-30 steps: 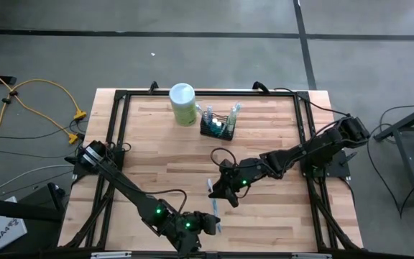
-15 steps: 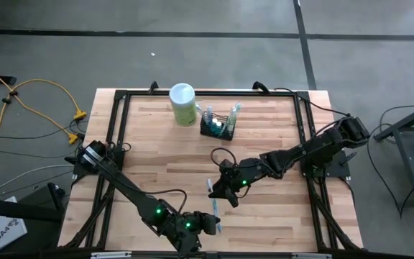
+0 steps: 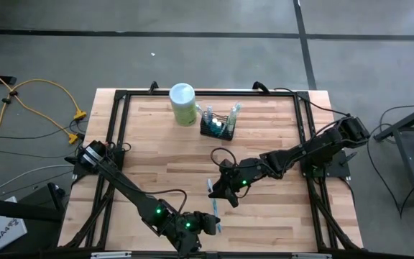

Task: Pick & Place toothbrushing station
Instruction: Put the blue toothbrush into the mesh organizer

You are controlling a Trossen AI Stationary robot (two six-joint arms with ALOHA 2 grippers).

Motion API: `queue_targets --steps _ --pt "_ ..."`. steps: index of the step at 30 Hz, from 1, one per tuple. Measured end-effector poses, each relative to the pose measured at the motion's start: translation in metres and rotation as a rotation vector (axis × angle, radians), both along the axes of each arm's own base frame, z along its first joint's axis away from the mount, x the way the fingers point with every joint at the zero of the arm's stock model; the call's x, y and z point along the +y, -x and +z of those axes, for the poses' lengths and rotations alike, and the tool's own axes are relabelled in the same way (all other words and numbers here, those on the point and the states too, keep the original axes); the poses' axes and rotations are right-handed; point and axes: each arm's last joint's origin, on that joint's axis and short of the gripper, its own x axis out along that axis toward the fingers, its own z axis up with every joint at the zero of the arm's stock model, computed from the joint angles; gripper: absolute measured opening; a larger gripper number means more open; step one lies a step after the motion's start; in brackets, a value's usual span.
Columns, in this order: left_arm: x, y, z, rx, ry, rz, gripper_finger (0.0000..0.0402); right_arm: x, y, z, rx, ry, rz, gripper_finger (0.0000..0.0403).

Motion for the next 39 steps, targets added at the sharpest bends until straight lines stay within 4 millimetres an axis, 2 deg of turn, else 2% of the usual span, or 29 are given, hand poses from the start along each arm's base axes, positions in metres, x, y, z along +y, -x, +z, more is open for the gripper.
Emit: queue_targets --steps 3,11,15,39 --pt "-0.0002 0.0001 0.0000 0.000 0.001 -0.002 0.0009 0.0001 0.0000 0.0000 0.001 -0.004 0.007 0.0114" --pt "-0.0003 0.0000 -0.0001 0.008 0.003 -0.015 0.0009 0.0004 -0.0002 0.0011 -0.006 -0.015 0.016 0.0038" --pt "-0.0003 -0.0002 -0.0005 0.013 0.005 -0.024 0.0009 0.0011 -0.0006 0.0033 -0.020 -0.031 0.033 0.0017" --pt "0.0013 -0.0020 -0.0008 0.017 0.019 -0.031 0.0016 0.0020 -0.0002 0.0036 -0.021 -0.037 0.064 0.0013"
